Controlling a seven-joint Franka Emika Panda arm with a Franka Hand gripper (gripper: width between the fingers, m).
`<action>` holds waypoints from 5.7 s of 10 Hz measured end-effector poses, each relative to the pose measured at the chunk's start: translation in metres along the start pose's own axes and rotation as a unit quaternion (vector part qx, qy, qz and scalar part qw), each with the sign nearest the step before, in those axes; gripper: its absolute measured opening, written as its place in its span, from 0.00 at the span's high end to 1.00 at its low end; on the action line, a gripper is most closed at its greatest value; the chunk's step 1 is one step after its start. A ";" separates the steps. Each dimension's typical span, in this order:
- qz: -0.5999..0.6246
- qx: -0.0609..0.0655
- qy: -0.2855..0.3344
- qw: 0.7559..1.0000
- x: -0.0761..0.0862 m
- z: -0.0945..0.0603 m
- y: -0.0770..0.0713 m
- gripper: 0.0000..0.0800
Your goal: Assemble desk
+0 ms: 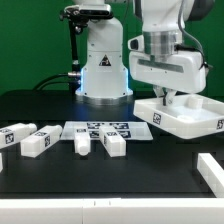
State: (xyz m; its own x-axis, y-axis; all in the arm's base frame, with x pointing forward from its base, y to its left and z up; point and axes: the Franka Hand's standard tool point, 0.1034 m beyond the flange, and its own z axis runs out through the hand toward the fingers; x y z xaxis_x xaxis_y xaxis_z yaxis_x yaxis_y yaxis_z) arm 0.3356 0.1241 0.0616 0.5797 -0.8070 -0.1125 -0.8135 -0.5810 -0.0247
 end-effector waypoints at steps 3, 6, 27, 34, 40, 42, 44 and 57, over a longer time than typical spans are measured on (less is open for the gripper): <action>-0.020 -0.001 0.009 1.000 0.014 -0.032 -0.008 0.93; 0.012 0.042 0.009 0.999 0.049 -0.065 -0.020 0.93; 0.327 0.053 -0.041 0.943 0.117 -0.023 -0.016 0.93; 0.311 0.066 -0.045 0.947 0.157 -0.033 -0.041 0.93; 0.296 0.043 -0.038 0.953 0.170 0.002 -0.058 0.93; 0.297 0.041 -0.038 0.953 0.170 0.005 -0.057 0.93; 0.304 0.042 -0.035 0.951 0.186 0.016 -0.069 0.93; 0.215 0.036 -0.037 0.975 0.172 -0.007 -0.095 0.22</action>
Offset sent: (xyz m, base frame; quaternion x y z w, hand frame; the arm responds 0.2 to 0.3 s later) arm 0.0164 -0.0437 0.0493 0.0618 0.0306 0.1550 0.9855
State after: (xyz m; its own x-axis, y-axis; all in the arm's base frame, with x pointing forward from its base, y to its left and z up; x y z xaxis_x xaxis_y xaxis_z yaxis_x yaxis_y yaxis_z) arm 0.5131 0.0394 0.0513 0.1819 -0.9631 -0.1984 -0.9833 -0.1799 -0.0280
